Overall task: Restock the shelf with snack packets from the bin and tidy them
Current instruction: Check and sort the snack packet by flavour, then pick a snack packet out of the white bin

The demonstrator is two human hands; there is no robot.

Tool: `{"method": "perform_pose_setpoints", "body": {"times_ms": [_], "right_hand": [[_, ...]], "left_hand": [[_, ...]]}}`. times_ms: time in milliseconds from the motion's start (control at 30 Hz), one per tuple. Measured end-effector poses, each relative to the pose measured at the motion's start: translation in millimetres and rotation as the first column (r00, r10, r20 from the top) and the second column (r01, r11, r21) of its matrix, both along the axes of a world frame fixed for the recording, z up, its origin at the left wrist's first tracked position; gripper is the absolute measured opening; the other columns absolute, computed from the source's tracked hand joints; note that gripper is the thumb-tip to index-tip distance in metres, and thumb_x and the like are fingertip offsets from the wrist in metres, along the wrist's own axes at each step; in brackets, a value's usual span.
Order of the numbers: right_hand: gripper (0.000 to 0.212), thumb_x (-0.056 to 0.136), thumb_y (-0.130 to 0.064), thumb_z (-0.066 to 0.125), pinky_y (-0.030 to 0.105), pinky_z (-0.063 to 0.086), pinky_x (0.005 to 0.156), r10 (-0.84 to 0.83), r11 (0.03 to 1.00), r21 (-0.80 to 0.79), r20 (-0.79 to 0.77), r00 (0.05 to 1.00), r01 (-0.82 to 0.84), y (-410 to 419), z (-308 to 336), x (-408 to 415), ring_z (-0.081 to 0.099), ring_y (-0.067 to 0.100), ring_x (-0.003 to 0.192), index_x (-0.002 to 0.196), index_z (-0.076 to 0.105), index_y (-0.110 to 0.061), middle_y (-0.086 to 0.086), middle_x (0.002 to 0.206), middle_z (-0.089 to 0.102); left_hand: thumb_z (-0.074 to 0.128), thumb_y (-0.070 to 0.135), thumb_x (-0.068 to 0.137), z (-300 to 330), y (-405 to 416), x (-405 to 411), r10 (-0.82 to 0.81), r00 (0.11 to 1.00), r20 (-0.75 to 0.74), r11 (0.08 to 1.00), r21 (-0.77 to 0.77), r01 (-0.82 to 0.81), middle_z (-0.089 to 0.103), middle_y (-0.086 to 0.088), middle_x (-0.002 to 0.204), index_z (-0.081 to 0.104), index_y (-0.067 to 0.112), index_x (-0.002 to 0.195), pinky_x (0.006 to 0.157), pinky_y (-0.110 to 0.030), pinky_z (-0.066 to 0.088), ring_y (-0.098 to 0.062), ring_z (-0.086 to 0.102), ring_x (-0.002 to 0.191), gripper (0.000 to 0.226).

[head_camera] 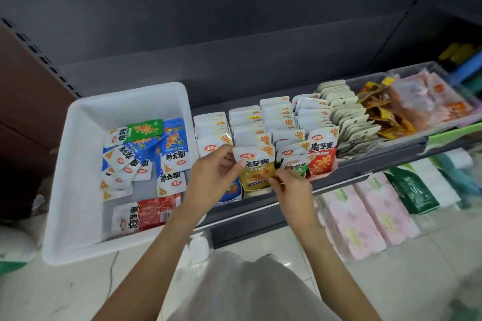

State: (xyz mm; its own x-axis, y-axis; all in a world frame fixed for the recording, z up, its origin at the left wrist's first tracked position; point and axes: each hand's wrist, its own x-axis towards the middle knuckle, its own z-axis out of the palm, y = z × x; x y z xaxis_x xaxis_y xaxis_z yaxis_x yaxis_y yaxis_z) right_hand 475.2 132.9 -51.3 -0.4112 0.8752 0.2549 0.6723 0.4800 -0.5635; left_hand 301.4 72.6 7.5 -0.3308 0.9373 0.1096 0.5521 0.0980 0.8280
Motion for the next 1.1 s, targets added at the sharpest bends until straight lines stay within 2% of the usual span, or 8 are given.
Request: {"method": "perform_pose_setpoints", "body": {"times_ms": [133,267,367,433,633,800,933,1100], "right_hand": [[0.005,0.079,-0.006,0.072,0.033,0.053,0.056,-0.064,0.998,0.03,0.093,0.994,0.062,-3,3,-4,0.065,0.025,0.068,0.081,0.068,-0.004,0.009,0.09,0.068],[0.008,0.079,-0.009,0.074,0.028,0.052,0.055,-0.115,0.991,0.065,-0.014,0.993,0.115,-10,4,-2,0.065,0.023,0.065,0.085,0.069,-0.006,0.009,0.09,0.068],[0.012,0.074,-0.011,0.079,0.028,0.049,0.046,-0.17,0.983,0.094,0.124,0.978,0.159,-12,-1,-6,0.064,0.027,0.052,0.076,0.068,-0.006,0.01,0.084,0.067],[0.014,0.074,-0.015,0.079,0.03,0.05,0.045,-0.197,0.979,0.085,0.175,0.965,0.185,-14,-2,-10,0.063,0.029,0.05,0.077,0.068,-0.007,0.011,0.086,0.066],[0.021,0.083,-0.022,0.071,0.028,0.05,0.051,-0.213,0.976,0.037,-0.054,0.976,0.215,-21,20,-1,0.065,0.021,0.061,0.098,0.065,-0.009,0.004,0.088,0.07],[0.02,0.092,-0.025,0.058,0.011,0.046,0.055,0.037,0.992,0.123,-0.312,0.949,0.002,-32,58,-9,0.058,0.003,0.069,0.101,0.066,-0.01,-0.002,0.089,0.067],[0.021,0.093,-0.021,0.053,0.01,0.045,0.06,0.29,0.953,0.185,-0.341,0.894,-0.239,-47,72,-49,0.051,-0.003,0.068,0.099,0.067,-0.008,-0.001,0.084,0.067],[0.016,0.091,-0.02,0.052,0.027,0.052,0.059,0.568,0.823,0.061,-0.087,0.818,-0.565,-59,55,-125,0.06,0.009,0.073,0.1,0.065,-0.016,-0.003,0.091,0.067]], "left_hand": [[0.065,0.034,0.084,3,5,4,0.023,0.996,-0.088,1.0,0.0,-0.023,0.071,0.005,0.088,0.061,0.017,0.086,0.069,-0.018,0.052,-0.003,0.065,0.078,0.018],[0.066,0.035,0.084,4,9,2,0.031,0.991,-0.131,0.999,-0.025,-0.035,0.071,0.007,0.086,0.062,0.025,0.084,0.068,-0.017,0.05,-0.002,0.063,0.077,0.01],[0.065,0.036,0.085,-8,8,4,0.009,0.964,-0.265,0.998,-0.062,-0.026,0.073,0.005,0.086,0.069,0.024,0.103,0.071,-0.025,0.053,-0.009,0.067,0.08,0.022],[0.066,0.036,0.085,-12,10,7,0.046,0.955,-0.295,0.996,-0.063,-0.067,0.073,0.002,0.084,0.069,0.018,0.097,0.072,-0.03,0.055,-0.012,0.068,0.078,0.021],[0.069,0.035,0.082,-7,8,9,0.117,0.966,-0.232,0.992,-0.028,-0.127,0.069,0.009,0.087,0.061,0.02,0.097,0.064,-0.019,0.053,-0.002,0.065,0.068,0.022],[0.067,0.03,0.085,4,-23,-5,0.25,0.965,-0.072,0.954,0.188,-0.233,0.061,0.015,0.079,0.061,0.022,0.091,0.056,-0.011,0.046,0.0,0.06,0.068,0.012],[0.053,0.03,0.09,7,-64,-39,0.42,0.904,-0.083,0.864,0.342,-0.37,0.054,0.021,0.083,0.059,0.023,0.092,0.07,-0.006,0.039,0.004,0.053,0.079,0.009],[0.067,0.019,0.084,-16,-112,-121,0.333,0.88,-0.338,0.935,-0.003,-0.354,0.063,0.009,0.088,0.067,0.015,0.097,0.07,-0.017,0.037,-0.017,0.059,0.084,0.014]]}}
